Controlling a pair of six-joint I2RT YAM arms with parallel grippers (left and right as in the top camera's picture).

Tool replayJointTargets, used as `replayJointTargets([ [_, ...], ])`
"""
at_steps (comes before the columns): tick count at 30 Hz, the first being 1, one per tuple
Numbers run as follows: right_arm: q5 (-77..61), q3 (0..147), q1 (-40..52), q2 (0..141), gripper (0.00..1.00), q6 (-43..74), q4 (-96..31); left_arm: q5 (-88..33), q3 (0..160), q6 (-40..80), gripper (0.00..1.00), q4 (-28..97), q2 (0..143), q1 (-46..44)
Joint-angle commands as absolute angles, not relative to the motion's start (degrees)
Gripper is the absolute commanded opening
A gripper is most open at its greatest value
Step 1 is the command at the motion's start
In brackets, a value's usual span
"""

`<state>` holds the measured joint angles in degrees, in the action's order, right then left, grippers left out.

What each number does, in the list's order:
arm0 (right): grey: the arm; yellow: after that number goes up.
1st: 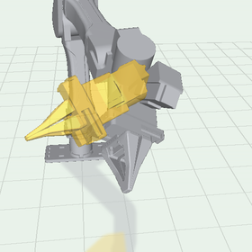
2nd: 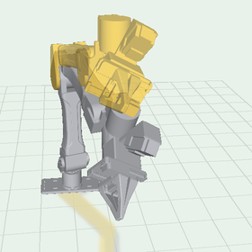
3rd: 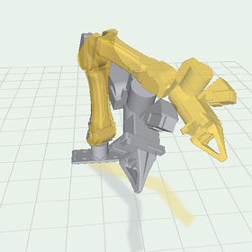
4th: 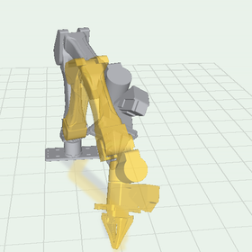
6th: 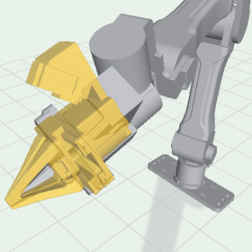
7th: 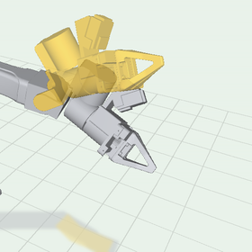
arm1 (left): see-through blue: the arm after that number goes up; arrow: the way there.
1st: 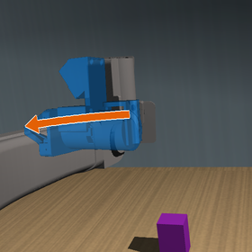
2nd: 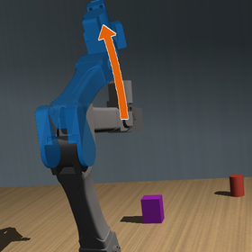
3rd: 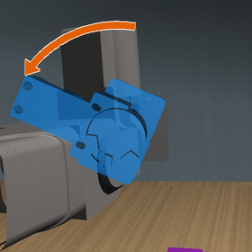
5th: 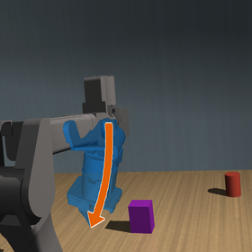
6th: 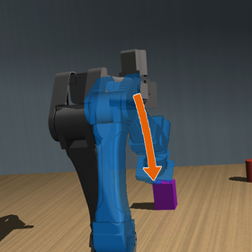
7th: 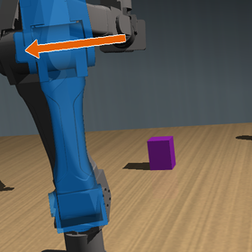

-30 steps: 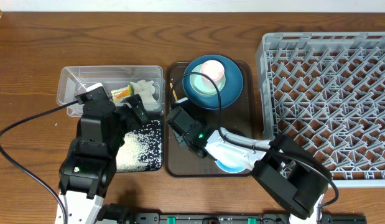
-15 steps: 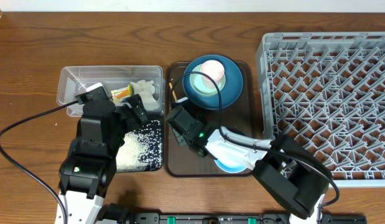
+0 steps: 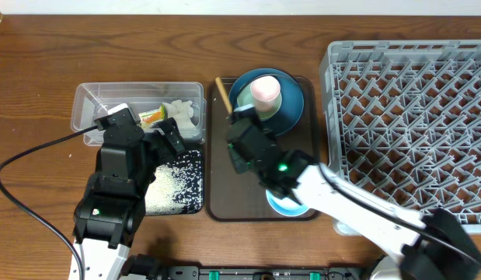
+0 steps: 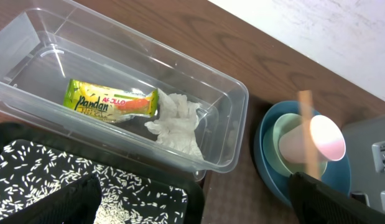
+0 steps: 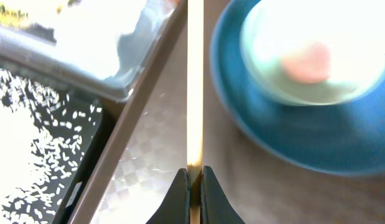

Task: Sort waste into correct bins and load items into the dishwasher rack
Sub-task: 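Lift the chopstick and carry it right to the grey rack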

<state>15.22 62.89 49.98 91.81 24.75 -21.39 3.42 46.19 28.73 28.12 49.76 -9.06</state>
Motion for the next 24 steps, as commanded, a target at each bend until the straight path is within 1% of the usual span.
replayJointTargets([
  [1, 18.3, 62.9, 47.0, 87.1, 0.01, 26.1, -24.1, 4.5, 46.0, 29.3, 0.98, 28.1, 49.8, -8.8],
  [7, 21.2, 62.9, 40.5, 81.6, 0.01, 26.1, -32.6, 4.5, 46.0, 29.3, 0.98, 28.1, 49.8, -8.8],
  [14, 21.9, 62.9, 30.0, 81.4, 0.01, 26.1, -42.5, 4.5, 46.0, 29.3, 0.98, 28.1, 49.8, -8.8],
  [19, 21.8, 62.8, 24.0, 82.0, 0.01, 26.1, -45.3, 4.5, 46.0, 29.3, 0.98, 28.1, 49.8, -8.8],
  [24, 21.8, 62.8, 20.6, 82.2, 0.01, 26.0, -46.1, 4.5, 46.0, 29.3, 0.98, 28.1, 49.8, -8.8],
])
